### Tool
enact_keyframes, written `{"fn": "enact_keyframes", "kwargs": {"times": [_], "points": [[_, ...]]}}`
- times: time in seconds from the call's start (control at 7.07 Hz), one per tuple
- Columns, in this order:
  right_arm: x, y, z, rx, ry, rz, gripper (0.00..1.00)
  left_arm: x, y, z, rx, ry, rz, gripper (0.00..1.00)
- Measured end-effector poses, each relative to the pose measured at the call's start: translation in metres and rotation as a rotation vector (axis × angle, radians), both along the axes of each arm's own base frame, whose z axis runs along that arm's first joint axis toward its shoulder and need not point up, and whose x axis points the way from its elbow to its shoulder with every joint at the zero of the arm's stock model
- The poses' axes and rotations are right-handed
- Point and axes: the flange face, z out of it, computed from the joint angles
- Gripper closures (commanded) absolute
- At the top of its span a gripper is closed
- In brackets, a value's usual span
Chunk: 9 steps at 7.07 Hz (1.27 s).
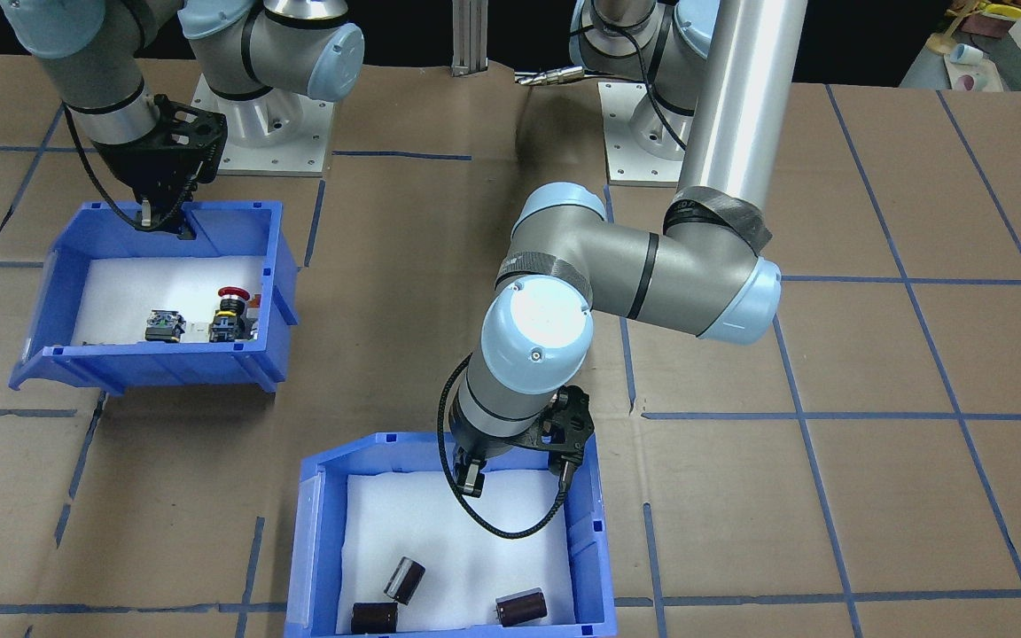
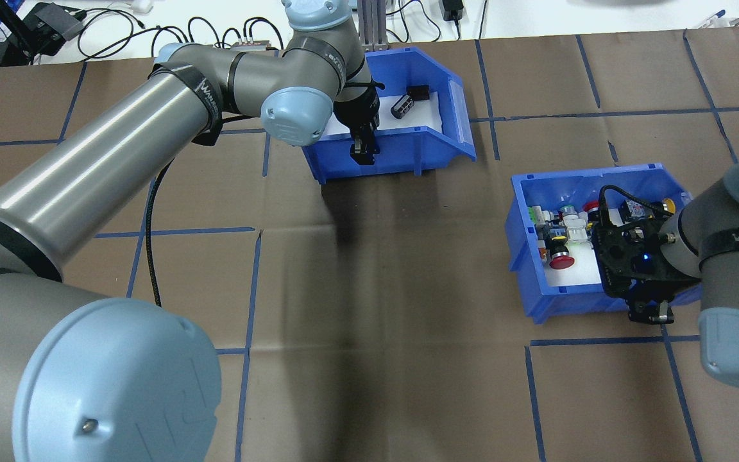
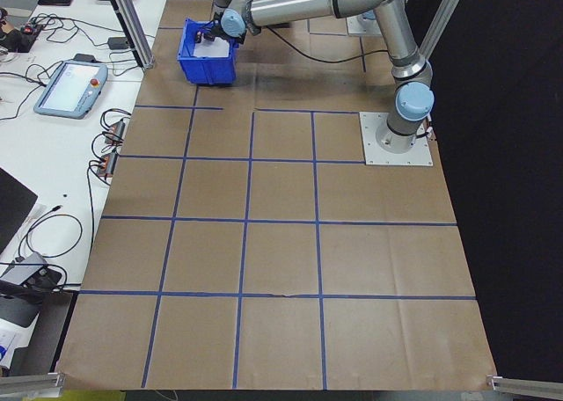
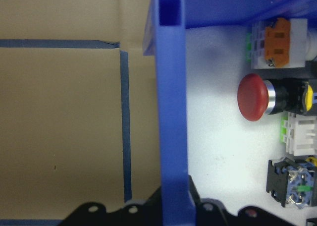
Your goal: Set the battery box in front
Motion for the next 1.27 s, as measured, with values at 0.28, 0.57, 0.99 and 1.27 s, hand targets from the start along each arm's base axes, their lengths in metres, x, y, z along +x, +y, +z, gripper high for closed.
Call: {"fn": "enact_keyframes", "kwargs": {"times": [0.28,0.57,0.99,1.27], "points": [[0.035,0.011,0.001,-0.013,0.0,0.0,0.96,-0.001,0.0,0.0,-0.001,-0.003,0.004,0.01],[0.082,0.021,0.003,-0.044,-0.004,-0.015,0.96,-0.001,0.0,0.0,-0.004,-0.012,0.005,0.01],[0.143,0.034,-0.002,-0.067,-0.023,-0.044,0.95,0.003,0.002,0.02,-0.028,-0.013,-0.029,0.05],[0.202,0.049,-0.015,-0.094,-0.037,-0.027,0.95,0.021,0.017,0.062,-0.054,-0.06,-0.234,0.03]]}}
